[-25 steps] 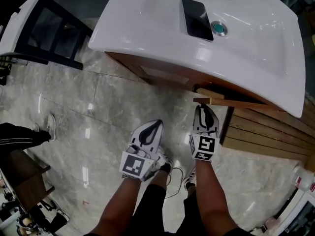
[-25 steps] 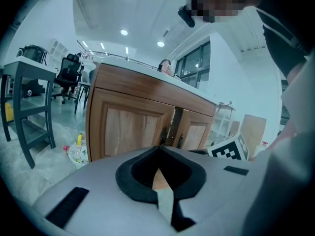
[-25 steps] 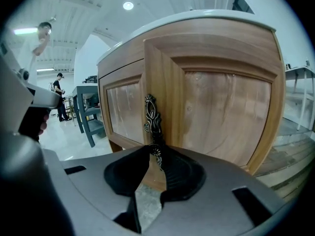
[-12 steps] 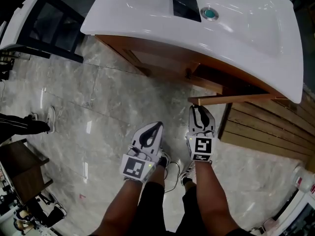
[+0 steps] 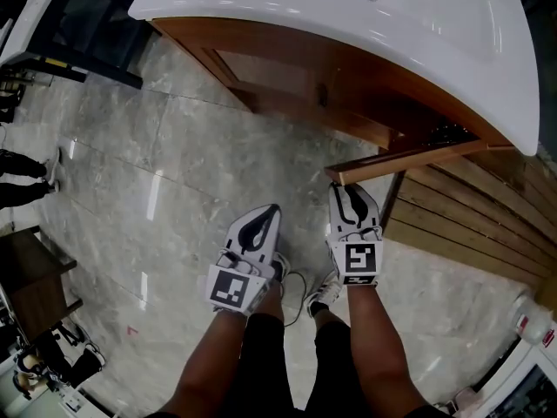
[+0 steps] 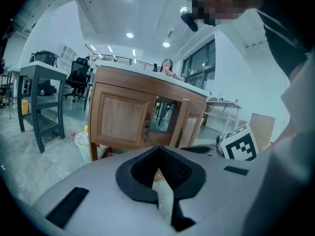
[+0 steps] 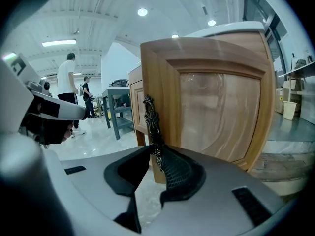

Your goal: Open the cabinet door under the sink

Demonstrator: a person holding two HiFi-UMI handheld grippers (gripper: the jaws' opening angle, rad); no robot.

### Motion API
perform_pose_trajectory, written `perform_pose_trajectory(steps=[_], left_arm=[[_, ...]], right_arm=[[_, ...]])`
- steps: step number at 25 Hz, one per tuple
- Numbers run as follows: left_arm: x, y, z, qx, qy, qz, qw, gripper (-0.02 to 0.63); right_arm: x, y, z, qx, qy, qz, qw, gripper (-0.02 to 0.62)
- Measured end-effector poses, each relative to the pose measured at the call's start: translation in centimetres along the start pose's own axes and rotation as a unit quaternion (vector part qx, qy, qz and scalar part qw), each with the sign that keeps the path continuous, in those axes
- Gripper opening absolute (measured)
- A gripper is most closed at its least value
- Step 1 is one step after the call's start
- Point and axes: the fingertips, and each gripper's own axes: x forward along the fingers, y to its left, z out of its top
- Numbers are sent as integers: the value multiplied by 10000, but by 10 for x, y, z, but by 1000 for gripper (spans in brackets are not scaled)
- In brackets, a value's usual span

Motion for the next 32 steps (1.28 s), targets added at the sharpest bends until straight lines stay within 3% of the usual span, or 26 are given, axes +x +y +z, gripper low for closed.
perform_pose_trajectory(steps=[15,25,32], left_arm=[[-3,-63,-32,47,-63,-37,10000,23],[2,-104,-39,137,-49,-270,9995,23],[10,-123,-44,252,64,-520,9983,23]], right_arm=[[-75,0,-28,-422,-363,845,9949,94],[-127,-21,-52,-562,-292,828,9946,94],[-150,-37,-62,-780,-296,590,9948,94]])
